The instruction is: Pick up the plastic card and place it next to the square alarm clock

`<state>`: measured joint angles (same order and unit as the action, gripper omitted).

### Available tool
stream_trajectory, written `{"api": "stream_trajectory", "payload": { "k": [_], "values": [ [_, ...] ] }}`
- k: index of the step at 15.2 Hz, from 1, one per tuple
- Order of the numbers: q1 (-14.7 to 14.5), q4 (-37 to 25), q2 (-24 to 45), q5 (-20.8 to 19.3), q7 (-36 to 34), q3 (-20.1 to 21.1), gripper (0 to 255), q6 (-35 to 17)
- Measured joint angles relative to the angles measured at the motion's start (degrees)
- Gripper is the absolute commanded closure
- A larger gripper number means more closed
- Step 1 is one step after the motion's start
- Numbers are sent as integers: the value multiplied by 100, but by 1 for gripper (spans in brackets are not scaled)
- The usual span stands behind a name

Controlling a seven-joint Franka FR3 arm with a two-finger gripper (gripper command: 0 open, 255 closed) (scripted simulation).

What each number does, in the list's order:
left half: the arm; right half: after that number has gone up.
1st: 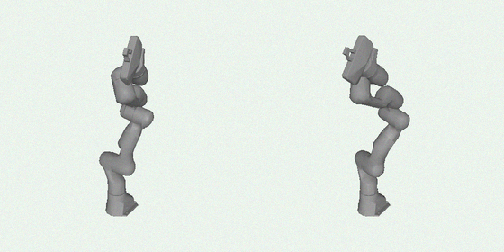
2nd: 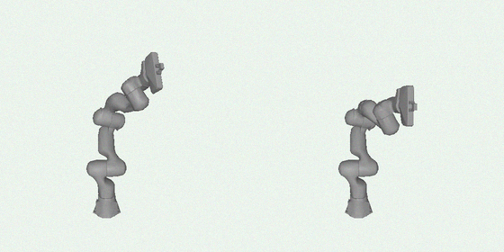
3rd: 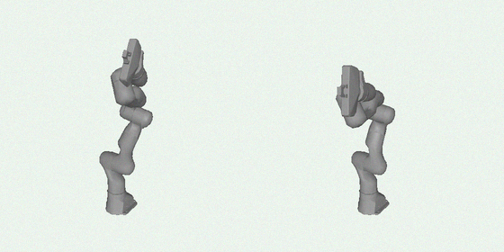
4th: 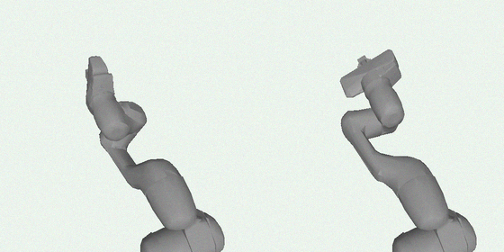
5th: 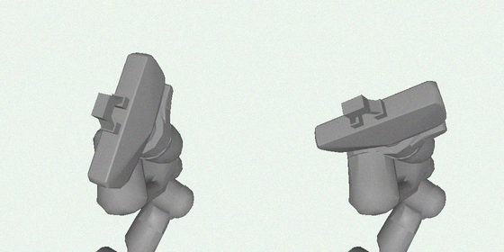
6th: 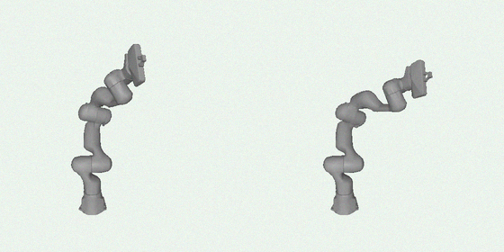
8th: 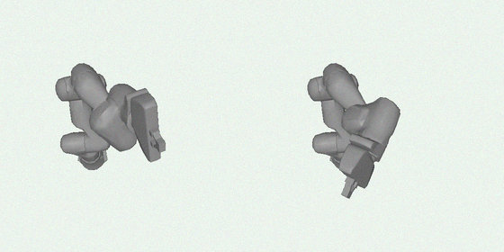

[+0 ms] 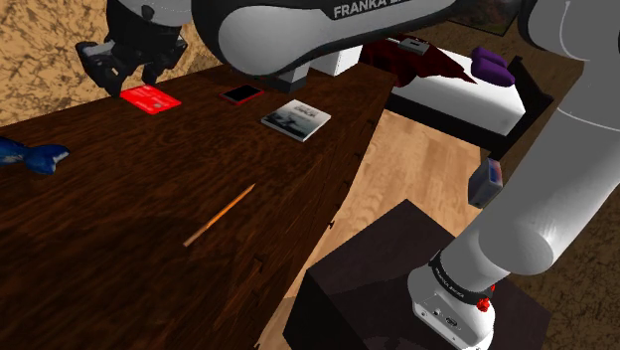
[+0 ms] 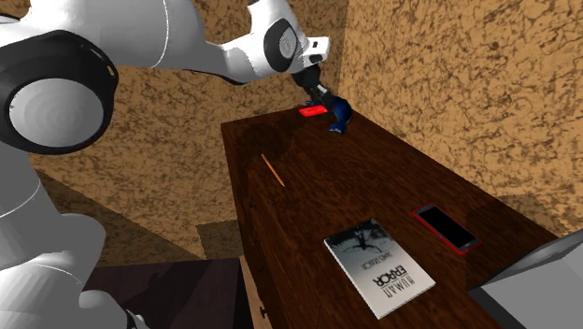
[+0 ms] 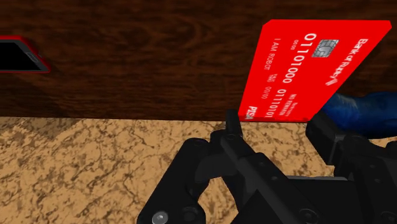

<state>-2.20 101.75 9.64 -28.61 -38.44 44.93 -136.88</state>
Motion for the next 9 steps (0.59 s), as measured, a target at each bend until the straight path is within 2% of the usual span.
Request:
{"api": "stream_trajectory", "payload": {
  "k": [9],
  "values": [
    [14,-591,-87,303,334,88,255,611]
  ]
}}
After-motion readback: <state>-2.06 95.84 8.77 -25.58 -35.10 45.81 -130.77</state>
